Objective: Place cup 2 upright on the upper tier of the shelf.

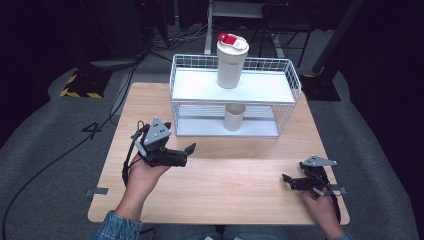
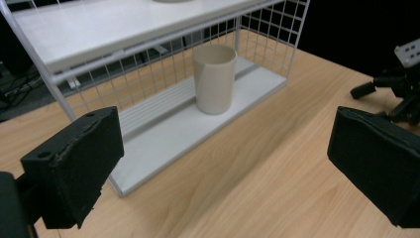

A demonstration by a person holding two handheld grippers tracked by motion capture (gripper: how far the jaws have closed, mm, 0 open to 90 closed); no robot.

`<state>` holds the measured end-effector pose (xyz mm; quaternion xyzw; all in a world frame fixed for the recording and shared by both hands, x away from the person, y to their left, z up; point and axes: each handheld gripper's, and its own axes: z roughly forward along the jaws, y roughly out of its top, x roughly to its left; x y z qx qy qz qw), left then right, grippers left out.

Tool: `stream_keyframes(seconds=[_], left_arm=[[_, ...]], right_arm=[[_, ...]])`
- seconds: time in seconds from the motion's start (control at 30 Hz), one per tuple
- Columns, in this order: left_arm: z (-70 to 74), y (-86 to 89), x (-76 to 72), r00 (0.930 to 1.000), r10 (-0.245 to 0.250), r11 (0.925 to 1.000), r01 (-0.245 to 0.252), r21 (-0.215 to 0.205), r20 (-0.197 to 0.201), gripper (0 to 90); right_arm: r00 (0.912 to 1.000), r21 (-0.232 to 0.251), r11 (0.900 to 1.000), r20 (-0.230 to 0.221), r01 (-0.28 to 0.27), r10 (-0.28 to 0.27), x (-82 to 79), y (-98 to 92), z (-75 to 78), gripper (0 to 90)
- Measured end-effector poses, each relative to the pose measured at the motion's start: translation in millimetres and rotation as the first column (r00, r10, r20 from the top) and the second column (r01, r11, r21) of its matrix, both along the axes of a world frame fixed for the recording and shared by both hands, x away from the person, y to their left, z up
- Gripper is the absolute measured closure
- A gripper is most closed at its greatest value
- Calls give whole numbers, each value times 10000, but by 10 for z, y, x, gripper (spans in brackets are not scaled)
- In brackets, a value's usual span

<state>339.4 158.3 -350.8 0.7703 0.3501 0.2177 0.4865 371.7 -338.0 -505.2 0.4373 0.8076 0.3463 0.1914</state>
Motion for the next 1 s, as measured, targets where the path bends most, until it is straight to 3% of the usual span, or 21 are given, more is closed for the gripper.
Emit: stream_keyframes(seconds=[0.3,0.37,0.8,0.9,0.93,1.0], left_arm=[[-318,76,-167,9996,53,9997,-46,244,-279,14],[-451,87,-209,9988,148,9991,-130,392,-463,14],[-844,144,-285,9917,310,9987,-256,450,-1245,14],[-942,154,-302,9913,450,9976,-381,571,-1236,14],[-1008,157,-313,9898,710,9956,-628,691,-1232,14],[-1068,163,-314,9873,720,9959,-635,640,-1414,14]], right_arm=[[10000,-12,10000,4,-22,22,-1,1,0,89],[10000,-9,10000,5,-22,22,0,1,0,89],[10000,-10,10000,4,-25,25,0,1,0,89],[10000,-10,10000,4,-24,24,0,1,0,89],[10000,-10,10000,4,-22,22,-1,1,0,89],[10000,-9,10000,4,-23,23,-1,1,0,89]])
